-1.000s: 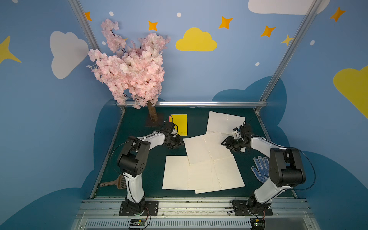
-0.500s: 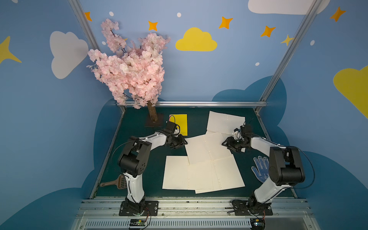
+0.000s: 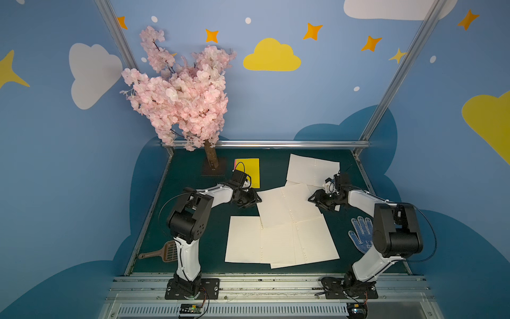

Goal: Close the notebook
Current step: Close the notebook at the center of the board.

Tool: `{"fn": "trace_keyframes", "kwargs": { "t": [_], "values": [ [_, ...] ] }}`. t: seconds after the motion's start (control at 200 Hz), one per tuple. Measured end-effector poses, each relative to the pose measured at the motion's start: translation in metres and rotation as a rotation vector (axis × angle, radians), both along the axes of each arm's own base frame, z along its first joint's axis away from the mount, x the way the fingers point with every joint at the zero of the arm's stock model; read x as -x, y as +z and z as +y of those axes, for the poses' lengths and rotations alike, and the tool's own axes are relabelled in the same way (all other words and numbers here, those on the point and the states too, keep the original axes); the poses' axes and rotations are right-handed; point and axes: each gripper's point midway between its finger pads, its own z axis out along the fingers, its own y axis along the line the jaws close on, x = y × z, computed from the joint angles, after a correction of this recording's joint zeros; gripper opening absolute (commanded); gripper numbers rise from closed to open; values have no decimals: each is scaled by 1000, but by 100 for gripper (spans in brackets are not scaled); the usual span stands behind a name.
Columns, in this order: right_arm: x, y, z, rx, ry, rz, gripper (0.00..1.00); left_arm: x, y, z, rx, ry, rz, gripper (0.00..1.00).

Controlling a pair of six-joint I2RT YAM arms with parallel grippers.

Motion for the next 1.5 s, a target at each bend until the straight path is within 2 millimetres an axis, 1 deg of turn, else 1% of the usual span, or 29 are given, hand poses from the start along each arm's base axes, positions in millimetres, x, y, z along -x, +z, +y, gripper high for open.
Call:
{"fn": "trace_keyframes", "kwargs": {
  "t": [0.215, 0.531, 0.731, 0.891, 1.111, 1.392, 1.502],
  "values": [
    [0, 0, -1, -1, -2, 0, 56, 1, 1, -4, 9, -7, 0, 46],
    [-1, 1, 0, -8, -1, -3, 56, 5, -2, -12, 28, -18, 12, 41],
    [1, -1, 0, -11, 0, 2, 55, 7, -4, -14, 45, -16, 17, 33],
    [2, -1, 0, -14, 1, 4, 55, 9, -5, -14, 51, -14, 24, 18],
    [2, -2, 1, -15, 1, 5, 55, 9, -5, -14, 51, -18, 21, 12],
    [4, -3, -1, -16, -2, 10, 54, 17, -8, -10, 15, -57, 32, 9],
    [4, -3, -1, -16, -2, 9, 54, 20, -5, -7, -3, -80, 27, 8]
  ]
}}
